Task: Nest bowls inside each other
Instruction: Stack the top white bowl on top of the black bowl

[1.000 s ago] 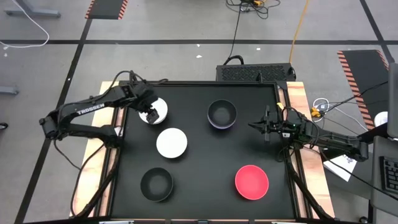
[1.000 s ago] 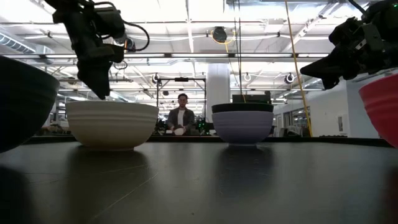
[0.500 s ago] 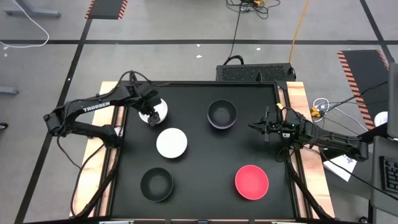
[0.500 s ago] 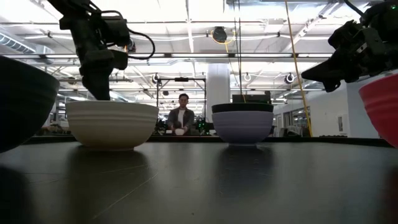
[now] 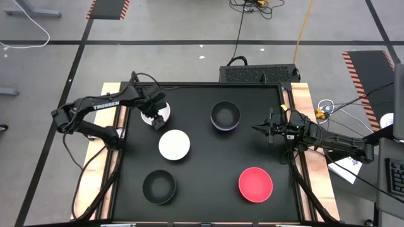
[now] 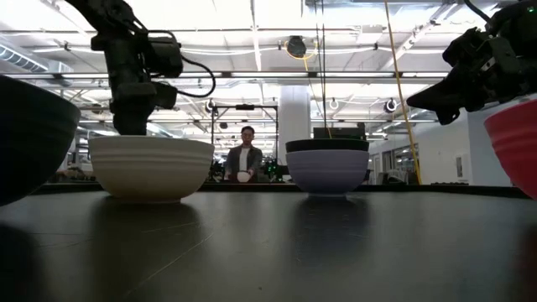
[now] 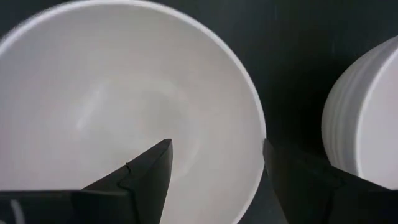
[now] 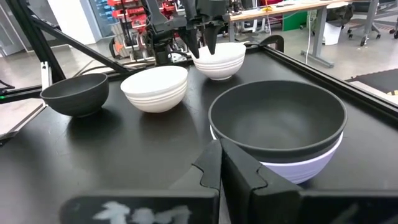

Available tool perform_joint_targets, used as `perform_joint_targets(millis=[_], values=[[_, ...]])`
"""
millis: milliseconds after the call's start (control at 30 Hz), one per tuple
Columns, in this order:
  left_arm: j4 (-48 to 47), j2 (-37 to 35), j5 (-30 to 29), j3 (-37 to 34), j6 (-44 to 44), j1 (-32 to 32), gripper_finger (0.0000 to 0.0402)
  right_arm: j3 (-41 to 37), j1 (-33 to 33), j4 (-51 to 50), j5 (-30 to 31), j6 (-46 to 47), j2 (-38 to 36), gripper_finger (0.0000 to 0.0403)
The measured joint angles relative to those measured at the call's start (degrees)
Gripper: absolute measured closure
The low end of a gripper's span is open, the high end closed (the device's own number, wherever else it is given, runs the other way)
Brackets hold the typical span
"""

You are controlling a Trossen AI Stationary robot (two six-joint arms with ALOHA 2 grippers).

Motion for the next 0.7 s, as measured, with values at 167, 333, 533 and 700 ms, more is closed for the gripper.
perform_joint_targets(millis=[167,333,533,700], values=[[-0.08,1.62,0.07,0.00,-0.04,0.00,0.0147,0.00,0.00,0.00,0.00,0.00,0.00,0.0403],[0.37,1.87,-0.08,0.00,-0.04,-0.08,0.0146,0.00,0.00,-0.04,0.00,0.02,0.00,0.0403],[0.21,1.78,-0.22,0.00,1.59,-0.07,0.0147,0.00,0.00,-0.14,0.00,0.37,0.00,0.0403],[-0.37,1.78,0.36,-0.01,3.66,-0.02,0.0146,0.00,0.00,-0.55,0.00,0.44,0.00,0.0403]])
